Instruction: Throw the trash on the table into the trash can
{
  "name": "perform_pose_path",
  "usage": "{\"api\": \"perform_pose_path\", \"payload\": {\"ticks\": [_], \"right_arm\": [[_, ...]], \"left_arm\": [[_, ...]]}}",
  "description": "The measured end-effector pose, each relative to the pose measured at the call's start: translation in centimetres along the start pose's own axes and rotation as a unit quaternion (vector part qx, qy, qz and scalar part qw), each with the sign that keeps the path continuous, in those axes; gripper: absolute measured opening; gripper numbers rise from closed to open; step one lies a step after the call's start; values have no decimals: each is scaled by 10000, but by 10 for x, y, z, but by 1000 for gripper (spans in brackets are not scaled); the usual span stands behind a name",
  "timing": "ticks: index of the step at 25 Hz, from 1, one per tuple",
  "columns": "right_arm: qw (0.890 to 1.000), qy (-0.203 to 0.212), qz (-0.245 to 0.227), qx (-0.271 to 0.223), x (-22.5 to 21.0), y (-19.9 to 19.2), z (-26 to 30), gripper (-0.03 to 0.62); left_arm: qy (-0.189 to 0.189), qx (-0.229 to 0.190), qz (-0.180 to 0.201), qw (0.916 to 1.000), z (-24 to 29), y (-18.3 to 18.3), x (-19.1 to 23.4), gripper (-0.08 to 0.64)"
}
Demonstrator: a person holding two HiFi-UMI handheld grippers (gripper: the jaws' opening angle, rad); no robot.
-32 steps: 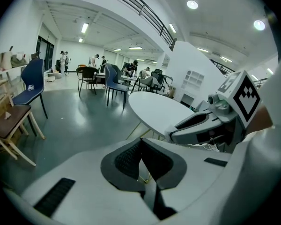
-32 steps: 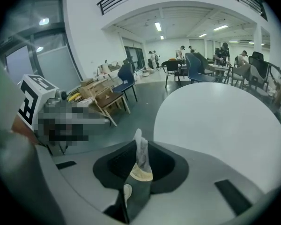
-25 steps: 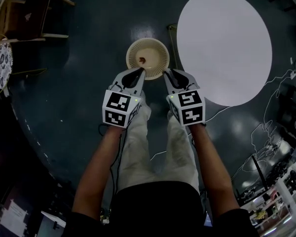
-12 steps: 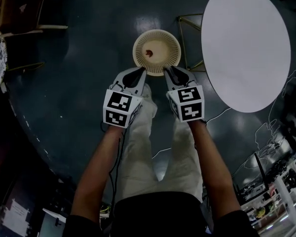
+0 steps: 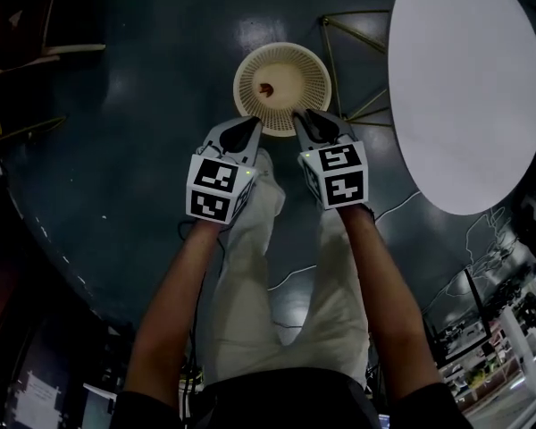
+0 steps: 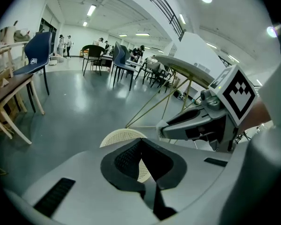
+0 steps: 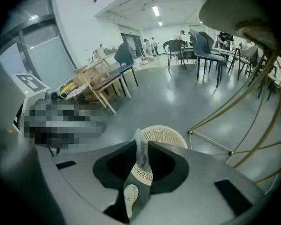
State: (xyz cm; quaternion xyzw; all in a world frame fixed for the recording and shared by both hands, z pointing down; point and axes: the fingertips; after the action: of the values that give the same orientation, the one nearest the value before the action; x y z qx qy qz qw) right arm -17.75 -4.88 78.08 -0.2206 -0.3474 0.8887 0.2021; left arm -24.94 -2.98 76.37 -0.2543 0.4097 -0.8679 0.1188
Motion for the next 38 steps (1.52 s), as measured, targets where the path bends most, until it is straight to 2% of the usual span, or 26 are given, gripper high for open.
{"api": "perform_pose_path", "payload": {"ticks": [5,9,16,20,24,31,38], "right_arm": [[9998,102,-55,142,-7,-29,31,84],[9996,43,-108,257,-17,-48,53,84],[9997,-78,-11,249,-32,-68,84,85],[9997,-10,5,251,-36,-79,100,86],[9996,40,66,285,-31,-79,108,161],[9996,29,24,265,-26,-62,89,167],[9997,104,-179,157,-17,-34,50,148]], "left_arm": [[5,70,-67,10000,21,-24,17,15],[-55,118,46,9999,37,-39,28,15],[-121,168,70,9998,53,-56,47,15],[-130,230,72,9996,62,-66,55,15],[-152,263,98,9995,61,-68,61,15],[-207,236,135,9994,49,-51,51,15],[-79,73,62,9999,26,-21,31,15]]}}
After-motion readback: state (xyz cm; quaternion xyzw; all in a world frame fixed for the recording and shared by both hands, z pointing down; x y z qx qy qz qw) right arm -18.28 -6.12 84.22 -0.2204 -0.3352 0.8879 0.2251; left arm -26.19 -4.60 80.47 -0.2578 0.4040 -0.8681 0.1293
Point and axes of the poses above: the fingertips, and each gripper's own axes: z forward along the fingers, x to its left, y out of its top, and after that the axes turned 15 degrees about -x, right-handed
